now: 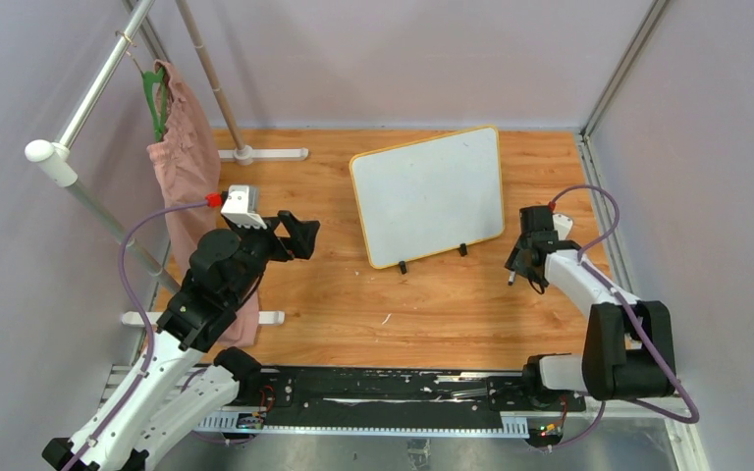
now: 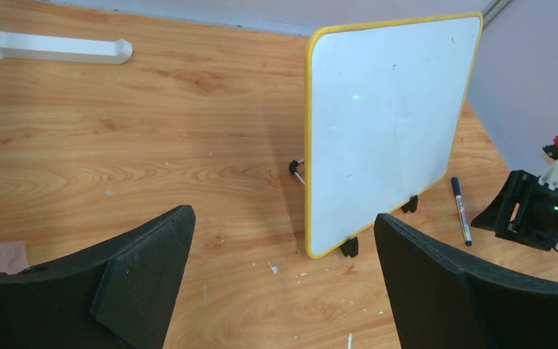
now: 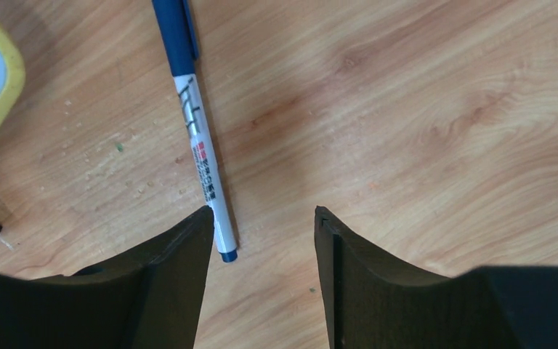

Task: Write a sentence on the whiteboard
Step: Open the whiteboard marker at the center of the board.

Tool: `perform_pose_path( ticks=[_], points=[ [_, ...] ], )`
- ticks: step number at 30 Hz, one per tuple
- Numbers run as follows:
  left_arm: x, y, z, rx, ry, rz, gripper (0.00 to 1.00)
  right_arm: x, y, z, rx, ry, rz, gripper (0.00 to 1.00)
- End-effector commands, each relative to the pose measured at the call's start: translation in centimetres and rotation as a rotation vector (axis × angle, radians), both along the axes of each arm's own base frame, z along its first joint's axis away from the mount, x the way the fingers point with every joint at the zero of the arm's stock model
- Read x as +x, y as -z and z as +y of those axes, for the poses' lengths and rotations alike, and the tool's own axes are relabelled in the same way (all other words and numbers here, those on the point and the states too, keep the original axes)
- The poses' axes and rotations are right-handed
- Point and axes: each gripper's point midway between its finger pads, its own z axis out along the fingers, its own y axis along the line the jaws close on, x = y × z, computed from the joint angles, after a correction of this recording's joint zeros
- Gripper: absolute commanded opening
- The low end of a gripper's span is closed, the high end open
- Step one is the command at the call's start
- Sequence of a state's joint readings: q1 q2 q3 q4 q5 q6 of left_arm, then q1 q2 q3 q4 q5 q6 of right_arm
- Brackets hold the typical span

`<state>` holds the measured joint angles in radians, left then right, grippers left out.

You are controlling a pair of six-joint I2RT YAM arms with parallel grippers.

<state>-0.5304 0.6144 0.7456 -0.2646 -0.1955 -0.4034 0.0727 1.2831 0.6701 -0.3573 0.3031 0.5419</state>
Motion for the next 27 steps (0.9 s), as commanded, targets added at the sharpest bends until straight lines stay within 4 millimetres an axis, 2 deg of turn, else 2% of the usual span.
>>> perform_pose_path(
  ticks=[1,12,17,22,27],
  points=[
    [0.0,-0.5,0.0,-0.003,0.0,-0.028,1.0,2.3,-0.8,0.0,0.006,-0.024,-0.04,0.56],
    [-0.2,-0.7,0.1,-0.005,0.001,-0.036,1.0,3.2,1.3,0.4,0.057,-0.04,0.015,0.5],
    [-0.1,-0.6,0.0,-0.001,0.003,-0.033,1.0,3.3,1.9,0.4,0.062,-0.049,0.035,0.42],
    [0.1,-0.6,0.2,0.006,-0.009,-0.03,1.0,2.7,3.4,0.3,0.071,-0.048,0.085,0.37],
    [-0.1,-0.8,0.2,0.002,-0.009,-0.037,1.0,2.3,3.7,0.1,0.066,-0.045,0.126,0.29]
  ],
)
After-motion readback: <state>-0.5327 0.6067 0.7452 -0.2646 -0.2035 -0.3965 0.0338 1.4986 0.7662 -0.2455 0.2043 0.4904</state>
